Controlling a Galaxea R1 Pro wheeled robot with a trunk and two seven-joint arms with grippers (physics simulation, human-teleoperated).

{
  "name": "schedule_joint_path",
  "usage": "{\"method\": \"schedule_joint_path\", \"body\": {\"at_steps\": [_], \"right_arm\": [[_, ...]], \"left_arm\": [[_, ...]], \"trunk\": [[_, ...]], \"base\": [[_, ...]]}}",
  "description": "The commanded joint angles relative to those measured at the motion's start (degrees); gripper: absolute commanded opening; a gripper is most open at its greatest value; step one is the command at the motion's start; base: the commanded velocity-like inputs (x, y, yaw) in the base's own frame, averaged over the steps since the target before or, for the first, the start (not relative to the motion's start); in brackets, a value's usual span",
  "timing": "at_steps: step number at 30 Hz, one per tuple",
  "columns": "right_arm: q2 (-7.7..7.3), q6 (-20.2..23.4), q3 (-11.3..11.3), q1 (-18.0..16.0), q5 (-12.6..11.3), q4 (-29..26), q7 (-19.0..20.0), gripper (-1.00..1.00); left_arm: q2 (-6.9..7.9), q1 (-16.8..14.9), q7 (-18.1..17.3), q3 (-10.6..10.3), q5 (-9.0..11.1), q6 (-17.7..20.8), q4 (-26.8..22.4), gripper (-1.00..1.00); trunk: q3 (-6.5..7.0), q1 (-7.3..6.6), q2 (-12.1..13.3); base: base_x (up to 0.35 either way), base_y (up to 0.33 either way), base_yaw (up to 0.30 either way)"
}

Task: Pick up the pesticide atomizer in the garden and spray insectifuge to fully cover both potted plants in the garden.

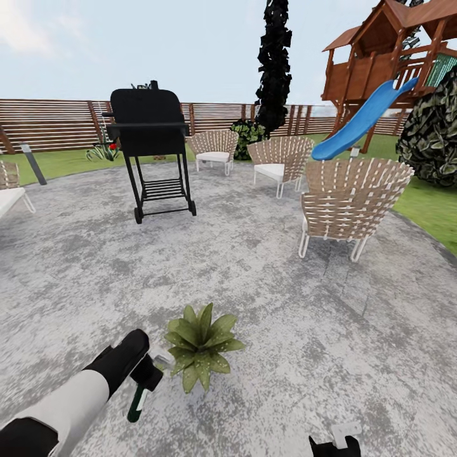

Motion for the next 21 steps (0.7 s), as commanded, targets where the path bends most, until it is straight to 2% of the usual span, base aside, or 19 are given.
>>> {"method": "schedule_joint_path", "body": {"at_steps": [1,2,3,13,21], "right_arm": [[0.0,-0.22,-0.53,-0.03,0.4,0.04,0.29,1.0],[-0.03,-0.24,-0.55,-0.03,0.43,0.03,0.29,1.0],[-0.01,-0.24,-0.55,-0.03,0.41,0.03,0.29,1.0],[-0.02,-0.24,-0.55,-0.03,0.4,0.03,0.29,1.0],[0.02,-0.24,-0.55,-0.03,0.34,0.03,0.29,1.0]], "left_arm": [[-0.07,0.21,-1.46,-0.28,-2.91,-0.11,-0.17,-1.0],[-0.39,0.62,-2.01,-0.38,-7.02,-0.04,-0.15,-1.0],[-0.43,0.67,-2.06,-0.37,-7.51,-0.02,-0.09,-1.0],[-0.54,0.79,-2.1,0.02,-7.66,-0.02,-0.05,-1.0],[-0.6,0.79,-2.1,0.14,-7.59,-0.02,-0.05,-1.0]], "trunk": [[-0.05,-0.01,-0.02],[-0.05,-0.01,-0.02],[-0.05,-0.01,-0.02],[-0.05,-0.01,-0.02],[-0.05,-0.01,-0.02]], "base": [[-0.005,0.0,0.0],[-0.189,0.192,0.0],[-0.105,0.251,-0.01],[-0.01,0.299,-0.237],[0.0,0.304,-0.022]]}}
